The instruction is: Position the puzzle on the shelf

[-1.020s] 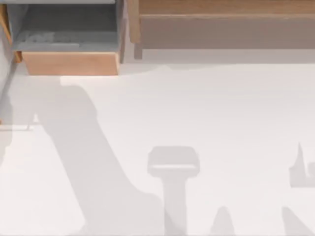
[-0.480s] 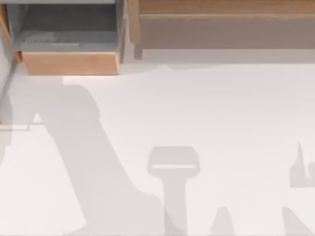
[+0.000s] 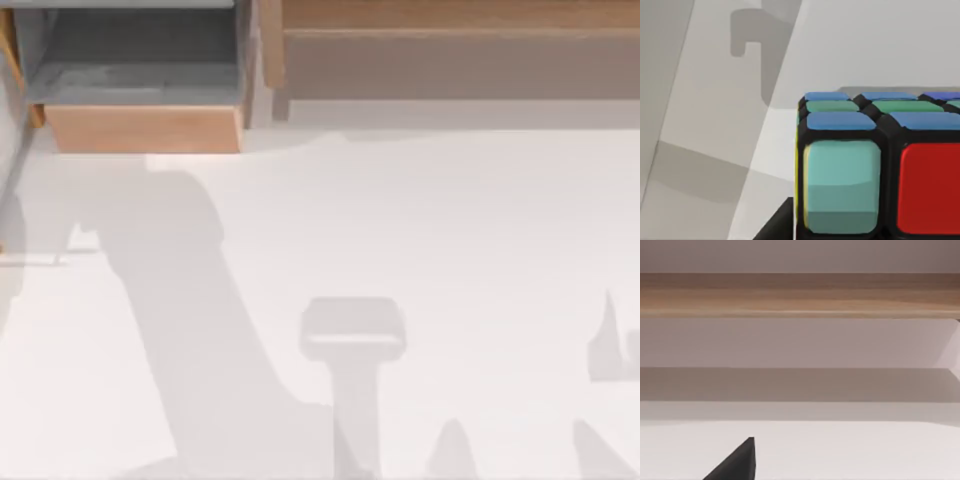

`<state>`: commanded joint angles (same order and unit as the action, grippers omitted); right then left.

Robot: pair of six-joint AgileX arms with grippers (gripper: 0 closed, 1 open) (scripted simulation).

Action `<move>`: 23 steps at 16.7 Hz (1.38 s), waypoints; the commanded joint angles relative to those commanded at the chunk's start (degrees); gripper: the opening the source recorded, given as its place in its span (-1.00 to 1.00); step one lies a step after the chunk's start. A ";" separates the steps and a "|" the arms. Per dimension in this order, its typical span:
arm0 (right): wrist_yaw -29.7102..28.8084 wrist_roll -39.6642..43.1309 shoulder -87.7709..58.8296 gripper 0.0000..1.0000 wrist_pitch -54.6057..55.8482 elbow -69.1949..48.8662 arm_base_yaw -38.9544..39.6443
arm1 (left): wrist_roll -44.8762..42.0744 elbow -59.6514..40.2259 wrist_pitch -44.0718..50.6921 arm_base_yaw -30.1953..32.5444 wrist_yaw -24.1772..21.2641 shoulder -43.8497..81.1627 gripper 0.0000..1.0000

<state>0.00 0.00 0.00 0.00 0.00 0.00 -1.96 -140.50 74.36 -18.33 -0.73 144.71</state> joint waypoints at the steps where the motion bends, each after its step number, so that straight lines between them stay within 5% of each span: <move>1: 0.00 0.00 0.00 1.00 0.00 0.00 0.00 | -0.01 -0.35 0.32 0.03 -0.01 -0.05 -1.00; 7: 0.00 0.00 0.00 1.00 0.00 0.00 0.00 | -0.26 0.46 0.22 0.31 0.43 -1.35 -1.00; 13: 0.00 0.00 0.00 1.00 0.00 0.00 0.00 | -2.22 9.65 -2.05 6.69 5.33 -15.87 -1.00; 23: 0.00 0.00 0.00 1.00 0.00 0.00 0.00 | -6.80 41.50 -28.37 36.43 17.27 -29.72 -1.00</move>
<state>0.00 0.00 0.00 0.00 0.00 0.00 -8.75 -99.00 45.99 18.11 16.55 114.98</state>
